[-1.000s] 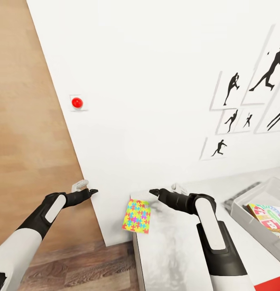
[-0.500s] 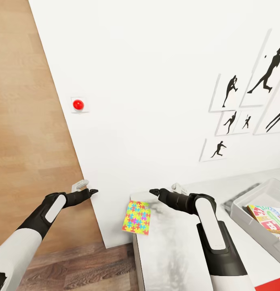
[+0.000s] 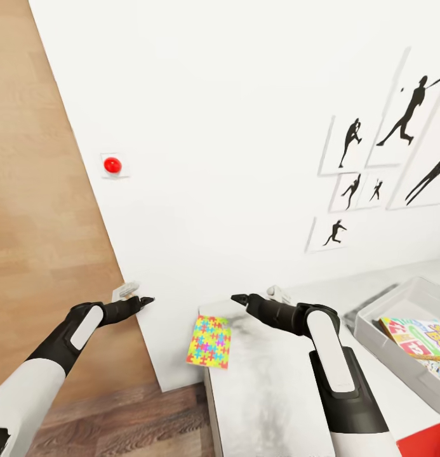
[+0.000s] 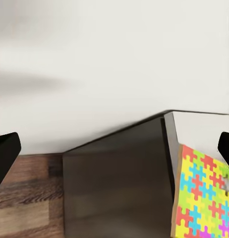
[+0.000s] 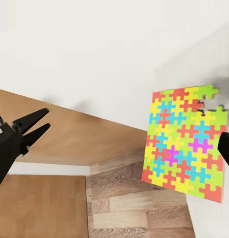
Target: Put all the toys in the child's room - the three board games (two on the bed and one on the table), the two jigsaw puzzles on the table, and the tennis ball on the table - inside the toy box on the table in the child's room.
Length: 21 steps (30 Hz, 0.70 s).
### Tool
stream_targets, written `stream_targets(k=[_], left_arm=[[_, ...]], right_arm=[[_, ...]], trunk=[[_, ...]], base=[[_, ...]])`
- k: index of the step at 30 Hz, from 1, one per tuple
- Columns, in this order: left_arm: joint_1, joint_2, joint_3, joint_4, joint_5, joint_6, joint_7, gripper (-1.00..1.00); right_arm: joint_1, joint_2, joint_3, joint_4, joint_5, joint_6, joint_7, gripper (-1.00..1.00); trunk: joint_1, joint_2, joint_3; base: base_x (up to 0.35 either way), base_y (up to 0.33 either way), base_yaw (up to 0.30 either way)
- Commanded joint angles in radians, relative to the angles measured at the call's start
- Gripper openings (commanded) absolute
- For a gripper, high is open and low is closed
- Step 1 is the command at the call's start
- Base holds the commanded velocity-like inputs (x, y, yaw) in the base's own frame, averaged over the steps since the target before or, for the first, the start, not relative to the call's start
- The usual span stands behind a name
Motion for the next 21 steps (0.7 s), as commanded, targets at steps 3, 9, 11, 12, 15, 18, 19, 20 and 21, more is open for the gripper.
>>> stream_targets(k=[3,9,11,12,15,18,19,20,21], left_arm=[[-0.001,0.001,-0.002,-0.001,0.001,0.003,-0.003,1.00],[-0.001,0.008,-0.003,-0.001,0.000,0.006,-0.050,1.00],[-0.001,0.020,-0.003,-0.001,-0.001,0.007,-0.084,1.00],[-0.001,0.023,-0.003,-0.001,-0.002,0.008,-0.091,1.00],[-0.001,0.032,-0.004,-0.001,-0.002,0.009,-0.112,1.00],[-0.001,0.035,-0.004,-0.001,-0.002,0.009,-0.120,1.00],[-0.001,0.035,-0.004,-0.001,-0.001,0.010,-0.121,1.00],[-0.001,0.036,-0.004,-0.001,-0.001,0.010,-0.121,1.00],[-0.001,0.036,-0.004,-0.001,-0.001,0.010,-0.122,1.00]], right_arm=[[-0.001,0.000,-0.001,-0.001,-0.008,0.002,0.013,1.00],[-0.001,-0.001,-0.003,0.000,-0.008,0.002,0.027,1.00],[-0.001,-0.002,-0.003,0.000,-0.008,0.002,0.029,1.00],[-0.001,-0.002,-0.003,0.000,-0.008,0.002,0.029,1.00],[-0.001,-0.002,-0.004,0.000,-0.008,0.002,0.030,1.00],[-0.001,-0.001,-0.004,0.001,-0.008,0.001,0.030,1.00],[-0.001,-0.001,-0.004,0.001,-0.008,0.001,0.030,1.00],[-0.001,-0.001,-0.004,0.001,-0.008,0.001,0.030,1.00],[-0.001,-0.001,-0.004,0.001,-0.008,0.001,0.030,1.00]], trunk=[[0.001,-0.002,-0.002],[0.001,-0.002,-0.002],[0.001,-0.002,-0.002],[0.001,-0.002,-0.002],[0.001,-0.002,-0.002],[0.001,-0.002,-0.002],[0.001,-0.002,-0.002],[0.001,-0.002,-0.002],[0.001,-0.002,-0.002]], base=[[0.000,0.000,-0.253],[0.000,0.001,-0.273],[0.000,0.079,-0.278],[0.000,0.148,-0.278],[0.000,0.203,-0.278],[0.000,0.138,-0.234],[0.000,0.079,-0.155],[0.000,0.063,-0.124],[0.000,0.050,-0.099]])
